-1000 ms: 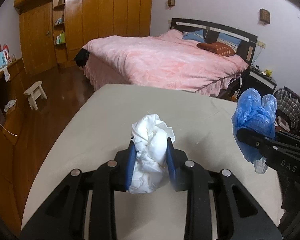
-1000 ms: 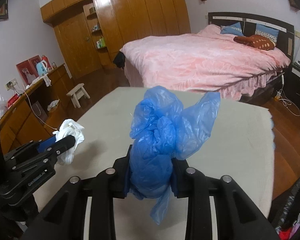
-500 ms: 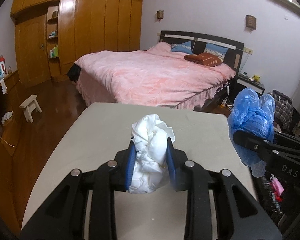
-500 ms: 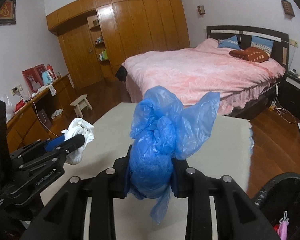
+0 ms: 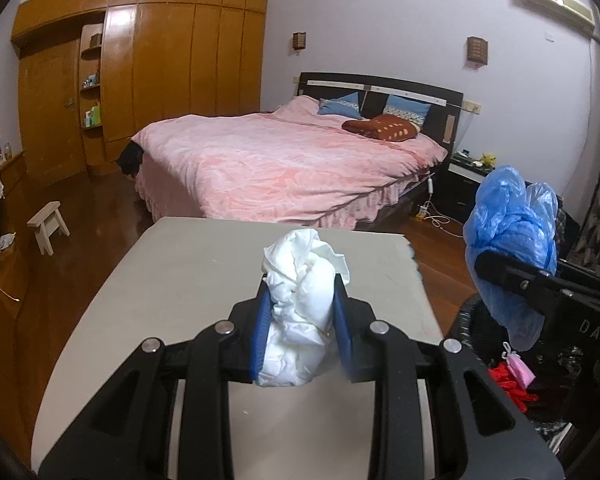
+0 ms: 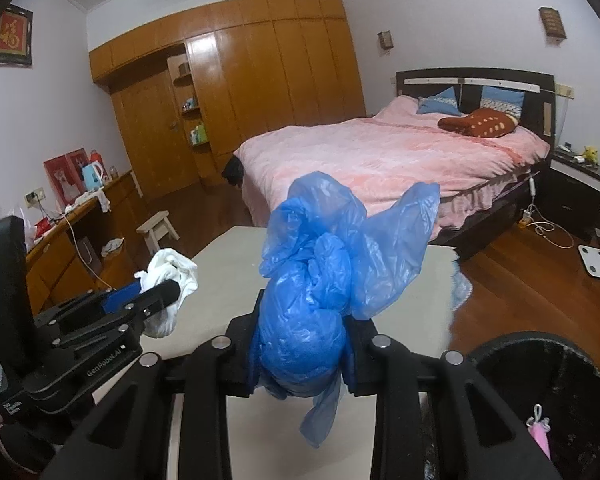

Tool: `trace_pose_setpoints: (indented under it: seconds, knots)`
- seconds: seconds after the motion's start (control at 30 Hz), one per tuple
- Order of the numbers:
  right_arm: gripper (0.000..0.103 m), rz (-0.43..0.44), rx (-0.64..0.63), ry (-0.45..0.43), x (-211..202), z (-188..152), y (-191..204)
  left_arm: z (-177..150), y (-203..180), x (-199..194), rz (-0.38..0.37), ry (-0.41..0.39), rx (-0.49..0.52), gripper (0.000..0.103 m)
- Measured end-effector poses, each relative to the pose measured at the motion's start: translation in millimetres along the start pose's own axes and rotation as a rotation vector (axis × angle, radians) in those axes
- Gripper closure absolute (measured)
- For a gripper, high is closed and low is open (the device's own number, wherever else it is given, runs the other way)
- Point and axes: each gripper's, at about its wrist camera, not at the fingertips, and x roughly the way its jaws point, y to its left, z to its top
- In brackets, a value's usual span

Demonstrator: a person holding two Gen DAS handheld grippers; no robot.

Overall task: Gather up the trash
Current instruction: 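Carry the white cloth and blue shoe covers over the bin and release both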

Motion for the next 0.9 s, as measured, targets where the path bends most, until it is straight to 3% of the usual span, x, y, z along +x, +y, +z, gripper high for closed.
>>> trace_pose_setpoints:
  seconds: [0.9]
  knots:
    - [0.071, -0.098, 0.04, -0.096, -114, -30, -41, -8, -109, -63, -0.146, -0.068, 0.104, 0.075]
